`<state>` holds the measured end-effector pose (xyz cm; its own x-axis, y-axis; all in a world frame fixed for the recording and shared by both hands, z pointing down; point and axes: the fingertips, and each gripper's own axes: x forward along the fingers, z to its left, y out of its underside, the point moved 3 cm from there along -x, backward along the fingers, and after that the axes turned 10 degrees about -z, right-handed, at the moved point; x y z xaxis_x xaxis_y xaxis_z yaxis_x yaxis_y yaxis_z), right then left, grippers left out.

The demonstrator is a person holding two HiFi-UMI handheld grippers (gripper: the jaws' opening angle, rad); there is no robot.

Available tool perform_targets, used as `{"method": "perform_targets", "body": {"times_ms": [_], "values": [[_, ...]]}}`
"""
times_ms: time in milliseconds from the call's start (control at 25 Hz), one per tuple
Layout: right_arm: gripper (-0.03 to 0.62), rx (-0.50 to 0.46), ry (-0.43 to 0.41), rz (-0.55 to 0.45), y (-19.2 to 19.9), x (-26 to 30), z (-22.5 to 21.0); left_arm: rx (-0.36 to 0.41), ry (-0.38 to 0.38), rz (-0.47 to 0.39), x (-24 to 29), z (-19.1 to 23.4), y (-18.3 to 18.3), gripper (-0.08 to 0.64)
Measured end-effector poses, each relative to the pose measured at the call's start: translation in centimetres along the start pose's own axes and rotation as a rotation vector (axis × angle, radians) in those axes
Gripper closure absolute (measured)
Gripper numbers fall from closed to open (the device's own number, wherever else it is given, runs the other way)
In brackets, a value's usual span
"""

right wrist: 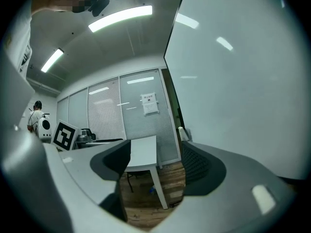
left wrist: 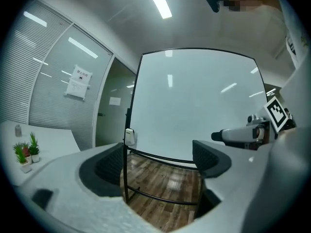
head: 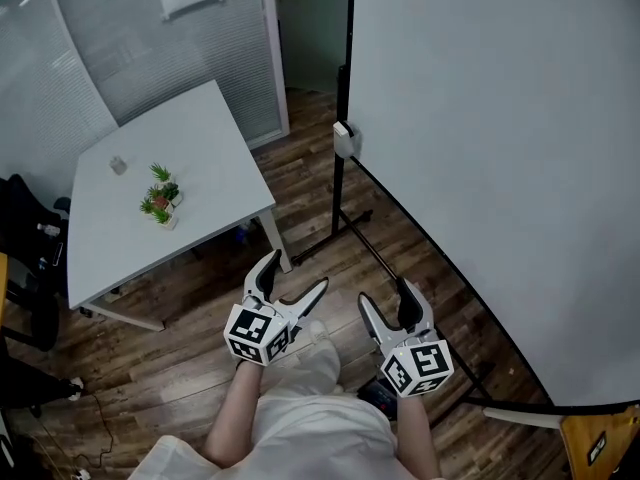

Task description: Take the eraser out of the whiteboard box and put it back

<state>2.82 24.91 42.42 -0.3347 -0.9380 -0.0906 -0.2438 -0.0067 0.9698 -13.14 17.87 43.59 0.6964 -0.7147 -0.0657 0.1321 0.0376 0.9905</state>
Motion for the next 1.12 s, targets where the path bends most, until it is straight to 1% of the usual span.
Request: {"method": "perform_targets", "body": {"times_ms": [120,240,360,480,760,1000,1120], "values": [[0.265,0.005,-0.001,0.016,0.5,1.9,-1.8,-0.007,-0.005,-0.001,2.5,1.2,0.6,0.127],[0.27,0.018,-0.029,0.038,1.2,4.8,-3.3,-0.013,-0.019,-0.001,5.5,3.0,1.3,0.13],[0.27,0.023,-0.053,0.054,1.2,8.7,-4.7,-0.012,-0.018,0.008,9.1,5.2,1.4,0.133],[0.273,0.029,-0.07,0.065,0.8,13.1,-6.1,-0.008,-0.017,0.01,12.6,7.8,0.7,0.137],[0.275,0.047,-0.078,0.092,1.1,21.5,-9.3,-0.02,-0.014,0.022,19.6,13.6,0.5,0.145],[0.275,0.053,-0.077,0.123,1.8,27.1,-11.4,-0.038,0.016,0.035,24.9,17.2,1.1,0.152],[0.278,0.052,-0.084,0.136,2.1,29.4,-12.2,-0.044,0.039,0.024,27.3,18.5,1.1,0.156]]}}
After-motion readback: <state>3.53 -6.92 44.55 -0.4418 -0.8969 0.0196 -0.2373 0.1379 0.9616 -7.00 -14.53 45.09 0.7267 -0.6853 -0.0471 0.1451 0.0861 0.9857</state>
